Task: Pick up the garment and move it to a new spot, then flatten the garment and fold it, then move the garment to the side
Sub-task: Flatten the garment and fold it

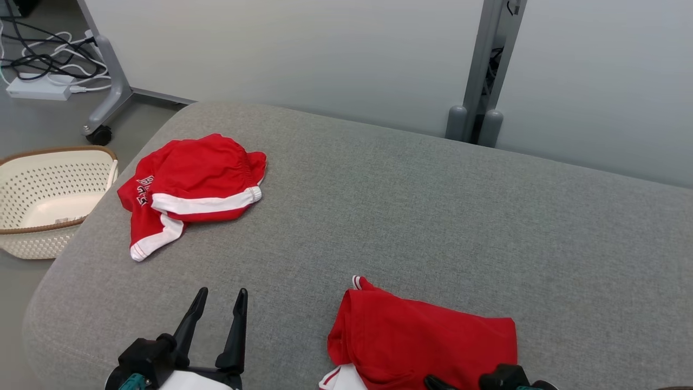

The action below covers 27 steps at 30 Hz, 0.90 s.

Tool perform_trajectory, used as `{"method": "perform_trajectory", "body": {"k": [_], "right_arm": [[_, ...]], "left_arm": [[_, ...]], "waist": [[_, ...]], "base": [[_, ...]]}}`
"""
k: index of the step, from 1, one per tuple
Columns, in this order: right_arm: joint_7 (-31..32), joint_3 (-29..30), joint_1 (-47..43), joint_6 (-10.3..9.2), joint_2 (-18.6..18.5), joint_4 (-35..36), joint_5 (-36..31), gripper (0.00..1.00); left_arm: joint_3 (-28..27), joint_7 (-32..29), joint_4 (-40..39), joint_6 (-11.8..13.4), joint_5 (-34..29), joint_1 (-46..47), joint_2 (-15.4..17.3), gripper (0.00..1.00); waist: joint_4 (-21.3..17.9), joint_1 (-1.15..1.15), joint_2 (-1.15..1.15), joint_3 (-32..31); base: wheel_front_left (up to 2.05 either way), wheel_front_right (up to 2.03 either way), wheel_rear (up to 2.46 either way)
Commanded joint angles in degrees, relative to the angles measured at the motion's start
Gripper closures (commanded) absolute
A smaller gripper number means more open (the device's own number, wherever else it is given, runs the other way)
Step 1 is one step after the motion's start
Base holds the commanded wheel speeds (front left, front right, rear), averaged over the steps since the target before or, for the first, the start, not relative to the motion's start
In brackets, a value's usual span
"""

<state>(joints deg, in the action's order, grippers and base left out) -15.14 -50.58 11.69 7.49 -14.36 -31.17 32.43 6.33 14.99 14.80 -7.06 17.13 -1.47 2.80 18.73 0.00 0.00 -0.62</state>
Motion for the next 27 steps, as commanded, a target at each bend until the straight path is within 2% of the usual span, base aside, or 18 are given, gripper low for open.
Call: {"method": "perform_trajectory", "body": {"k": [1,6,16,27], "right_arm": [[0.0,-0.54,1.05,0.01,-0.16,-1.0,1.0,1.0],[0.0,-3.6,2.36,0.01,0.37,-2.63,3.21,1.0],[0.0,-10.45,4.6,0.01,0.81,0.11,8.49,1.0],[0.0,-18.93,7.19,0.01,1.11,-1.03,15.57,1.0]], "left_arm": [[-0.05,0.22,-0.08,-0.23,-0.02,1.07,0.2,0.0],[-0.03,0.22,-0.03,-0.28,0.01,1.08,0.2,0.0],[-0.1,0.22,0.12,-0.36,-0.08,1.26,0.21,0.0],[-0.04,0.22,0.14,-0.4,-0.14,1.36,0.21,0.0]], "waist": [[0.66,0.0,0.0,0.29],[1.63,0.0,0.0,0.46],[2.48,0.0,0.0,0.27],[3.0,0.0,0.0,-0.07]], "base": [[0.0,0.0,0.0],[0.0,0.0,0.0],[0.0,0.0,0.0],[0.0,0.0,0.0]]}}
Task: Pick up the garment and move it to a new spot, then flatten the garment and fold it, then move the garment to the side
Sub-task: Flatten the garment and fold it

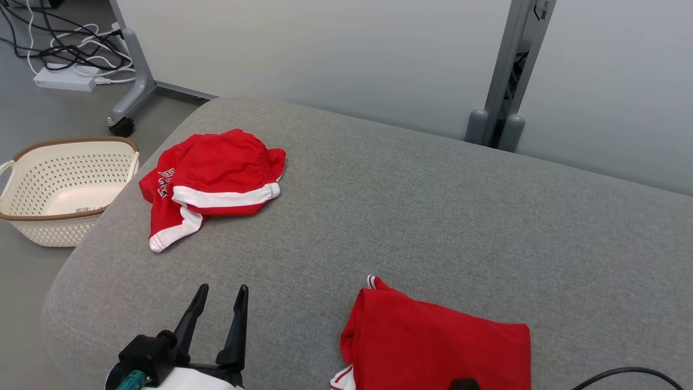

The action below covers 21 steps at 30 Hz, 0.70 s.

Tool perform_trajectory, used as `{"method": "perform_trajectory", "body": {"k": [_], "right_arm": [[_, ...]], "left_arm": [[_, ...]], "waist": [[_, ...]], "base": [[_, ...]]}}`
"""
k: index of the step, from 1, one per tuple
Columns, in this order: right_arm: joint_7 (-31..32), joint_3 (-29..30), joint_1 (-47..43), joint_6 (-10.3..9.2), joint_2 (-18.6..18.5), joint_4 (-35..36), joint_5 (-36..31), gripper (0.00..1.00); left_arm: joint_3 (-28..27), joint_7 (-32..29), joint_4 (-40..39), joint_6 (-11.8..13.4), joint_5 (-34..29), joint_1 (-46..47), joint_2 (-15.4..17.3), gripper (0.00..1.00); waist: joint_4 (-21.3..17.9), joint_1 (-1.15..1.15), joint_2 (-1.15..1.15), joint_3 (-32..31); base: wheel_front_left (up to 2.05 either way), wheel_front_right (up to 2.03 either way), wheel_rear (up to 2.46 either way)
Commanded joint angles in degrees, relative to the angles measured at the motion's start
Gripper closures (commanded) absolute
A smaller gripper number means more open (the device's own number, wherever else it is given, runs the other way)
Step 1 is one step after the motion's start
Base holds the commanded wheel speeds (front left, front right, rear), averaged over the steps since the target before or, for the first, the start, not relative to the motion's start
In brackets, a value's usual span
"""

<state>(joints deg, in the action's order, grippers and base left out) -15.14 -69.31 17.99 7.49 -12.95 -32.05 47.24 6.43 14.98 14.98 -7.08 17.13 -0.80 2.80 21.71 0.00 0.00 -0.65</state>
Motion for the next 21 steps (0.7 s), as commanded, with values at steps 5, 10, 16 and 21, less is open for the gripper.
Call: {"method": "perform_trajectory", "body": {"k": [5,10,16,21], "right_arm": [[0.0,-2.29,1.69,0.01,-0.3,-1.9,3.08,1.0],[0.0,-3.43,2.56,0.01,0.1,-4.35,3.77,1.0],[0.0,-4.01,2.99,0.01,0.99,-4.9,4.8,1.0],[-0.01,0.1,3.53,0.01,-0.13,-0.93,5.05,1.0]], "left_arm": [[-0.09,0.23,-0.1,-0.39,-0.19,0.63,0.21,0.0],[0.14,0.24,-0.23,-0.4,-0.31,0.97,0.2,0.0],[-0.72,0.24,-0.19,-0.35,-0.98,0.59,0.21,0.0],[-1.28,0.23,-0.72,-0.4,-0.96,0.12,0.2,0.0]], "waist": [[0.12,0.0,0.0,-0.26],[0.42,0.0,0.0,-0.24],[0.02,0.0,0.0,-0.48],[-1.85,0.0,0.0,-1.37]], "base": [[0.0,0.0,0.0],[0.0,0.0,0.0],[0.0,0.0,0.0],[0.0,0.0,0.0]]}}
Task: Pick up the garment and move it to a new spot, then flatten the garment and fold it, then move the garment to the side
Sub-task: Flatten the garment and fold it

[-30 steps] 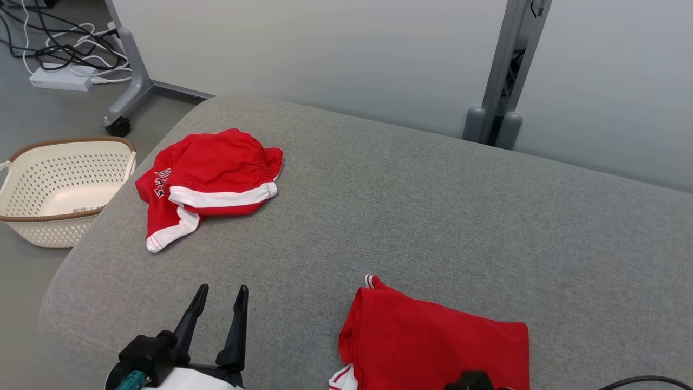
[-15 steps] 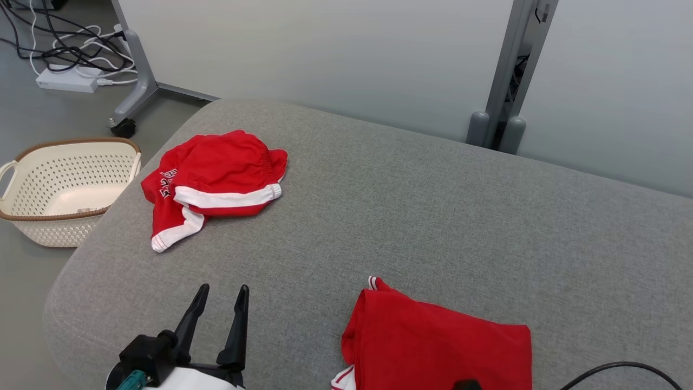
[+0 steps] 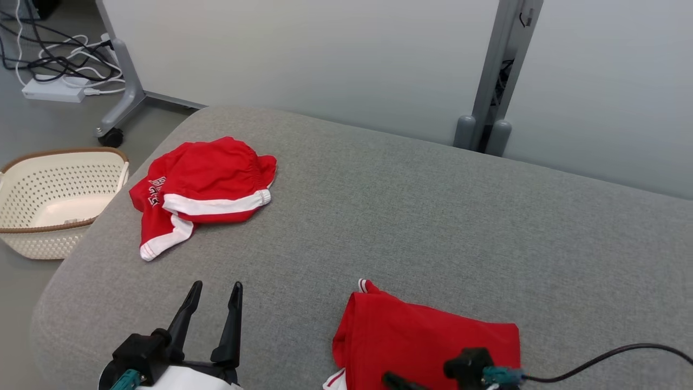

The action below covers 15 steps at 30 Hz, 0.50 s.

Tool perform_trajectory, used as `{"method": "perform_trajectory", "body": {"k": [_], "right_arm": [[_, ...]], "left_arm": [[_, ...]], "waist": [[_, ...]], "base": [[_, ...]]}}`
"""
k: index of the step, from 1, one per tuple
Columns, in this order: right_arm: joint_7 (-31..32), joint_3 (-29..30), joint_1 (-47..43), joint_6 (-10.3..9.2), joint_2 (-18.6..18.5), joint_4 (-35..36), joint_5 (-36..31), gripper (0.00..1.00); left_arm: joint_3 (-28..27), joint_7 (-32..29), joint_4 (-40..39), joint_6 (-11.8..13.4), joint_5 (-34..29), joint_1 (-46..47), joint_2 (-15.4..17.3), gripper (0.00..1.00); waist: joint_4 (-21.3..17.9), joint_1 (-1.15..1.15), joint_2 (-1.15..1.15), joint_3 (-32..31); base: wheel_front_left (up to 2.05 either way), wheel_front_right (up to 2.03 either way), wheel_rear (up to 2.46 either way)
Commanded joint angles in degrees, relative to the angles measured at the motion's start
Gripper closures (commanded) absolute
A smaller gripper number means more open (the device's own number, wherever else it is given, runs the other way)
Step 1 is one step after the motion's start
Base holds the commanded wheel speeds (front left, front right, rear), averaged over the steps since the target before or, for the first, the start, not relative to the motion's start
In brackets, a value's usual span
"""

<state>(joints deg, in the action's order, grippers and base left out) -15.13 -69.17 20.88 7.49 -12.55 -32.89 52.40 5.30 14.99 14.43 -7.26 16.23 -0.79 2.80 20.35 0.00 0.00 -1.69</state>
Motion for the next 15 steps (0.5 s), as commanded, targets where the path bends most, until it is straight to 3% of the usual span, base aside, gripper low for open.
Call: {"method": "perform_trajectory", "body": {"k": [1,6,15], "right_arm": [[-0.01,1.91,0.26,0.01,-0.84,1.02,-0.34,1.0],[-0.02,13.9,-2.63,0.01,-3.18,7.77,-3.68,1.0],[0.0,35.26,-9.01,0.01,-5.2,15.93,-19.76,1.0]], "left_arm": [[-0.12,0.22,-0.35,-0.23,0.09,0.03,0.18,0.0],[-0.01,0.22,-1.31,-0.22,0.76,-0.5,0.19,0.0],[0.17,0.22,-2.33,0.66,2.09,0.05,0.21,0.0]], "waist": [[-1.02,0.0,0.0,-0.53],[-4.74,0.0,0.0,-1.5],[-12.88,0.0,0.0,-2.22]], "base": [[0.0,0.0,0.0],[0.0,0.0,0.0],[0.0,0.0,0.0]]}}
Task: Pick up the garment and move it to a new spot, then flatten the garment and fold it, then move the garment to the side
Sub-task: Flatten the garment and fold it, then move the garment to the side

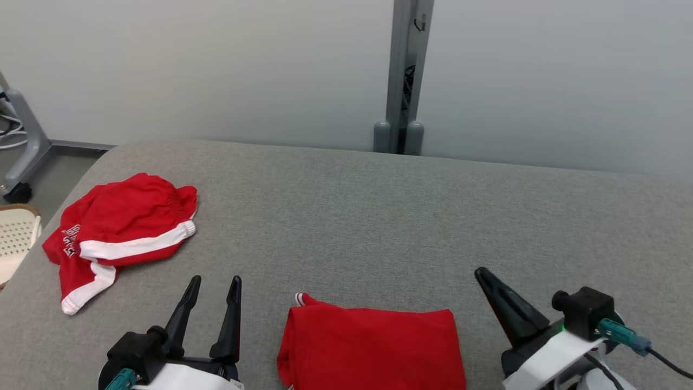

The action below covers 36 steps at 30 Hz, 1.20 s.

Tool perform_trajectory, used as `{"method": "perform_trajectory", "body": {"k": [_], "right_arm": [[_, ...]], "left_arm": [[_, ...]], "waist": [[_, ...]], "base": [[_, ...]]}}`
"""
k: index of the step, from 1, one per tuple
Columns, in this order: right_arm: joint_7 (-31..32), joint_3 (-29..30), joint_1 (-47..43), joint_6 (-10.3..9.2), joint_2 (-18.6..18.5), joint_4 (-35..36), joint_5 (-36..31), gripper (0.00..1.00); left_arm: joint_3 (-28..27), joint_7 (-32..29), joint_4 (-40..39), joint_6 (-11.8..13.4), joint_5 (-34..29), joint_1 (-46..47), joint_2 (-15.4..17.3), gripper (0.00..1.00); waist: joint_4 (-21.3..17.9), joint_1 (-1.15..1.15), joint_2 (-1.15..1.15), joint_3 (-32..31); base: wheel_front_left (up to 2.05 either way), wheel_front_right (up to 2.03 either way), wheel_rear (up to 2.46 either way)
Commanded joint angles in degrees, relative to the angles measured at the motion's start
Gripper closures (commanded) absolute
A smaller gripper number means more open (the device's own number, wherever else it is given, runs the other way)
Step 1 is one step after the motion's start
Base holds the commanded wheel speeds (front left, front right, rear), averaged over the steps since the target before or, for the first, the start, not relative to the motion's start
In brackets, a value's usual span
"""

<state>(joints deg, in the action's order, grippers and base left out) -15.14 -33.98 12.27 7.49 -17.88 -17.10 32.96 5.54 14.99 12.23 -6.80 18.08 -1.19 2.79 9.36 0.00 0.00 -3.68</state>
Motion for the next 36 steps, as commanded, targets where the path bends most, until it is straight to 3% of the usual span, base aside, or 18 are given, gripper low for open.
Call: {"method": "perform_trajectory", "body": {"k": [1,9,19,20,21,22,36], "right_arm": [[0.0,2.36,-1.12,0.01,0.18,1.09,-2.08,1.0],[0.0,18.41,-7.57,0.01,3.87,7.35,-13.56,1.0],[0.0,30.5,-13.94,0.01,10.55,10.6,-21.76,1.0],[0.0,31.73,-14.2,0.01,11.21,10.59,-22.1,0.87],[0.0,32.84,-14.46,0.01,11.69,10.78,-22.82,0.18],[0.0,33.08,-15.14,0.01,12.2,10.45,-23.19,0.0],[0.0,32.53,-15.94,0.01,13.94,5.86,-21.69,0.0]], "left_arm": [[-0.09,0.22,-0.21,0.28,0.24,0.59,0.23,0.0],[-0.97,0.22,-0.8,0.9,0.26,0.35,0.23,0.0],[-2.17,0.22,-0.42,0.91,-0.52,-2.1,0.22,0.0],[-2.34,0.22,-0.41,0.86,-0.71,-2.16,0.24,0.0],[-2.46,0.23,-0.44,0.79,-0.88,-2.33,0.22,0.0],[-2.5,0.22,-0.37,0.74,-1.0,-2.54,0.21,0.0],[-2.87,0.22,-0.59,0.45,-1.21,-2.65,0.22,0.0]], "waist": [[-2.56,0.0,0.0,-0.22],[-6.35,0.0,0.0,-0.55],[-7.74,0.0,0.0,-0.99],[-7.7,0.0,0.0,-1.01],[-7.63,0.0,0.0,-1.03],[-7.53,0.0,0.0,-1.06],[-6.68,0.0,0.0,-1.23]], "base": [[0.0,0.0,0.0],[0.0,0.0,0.0],[0.0,0.0,0.0],[0.0,0.0,0.0],[0.0,0.0,0.0],[0.0,0.0,0.0],[0.0,0.0,0.0]]}}
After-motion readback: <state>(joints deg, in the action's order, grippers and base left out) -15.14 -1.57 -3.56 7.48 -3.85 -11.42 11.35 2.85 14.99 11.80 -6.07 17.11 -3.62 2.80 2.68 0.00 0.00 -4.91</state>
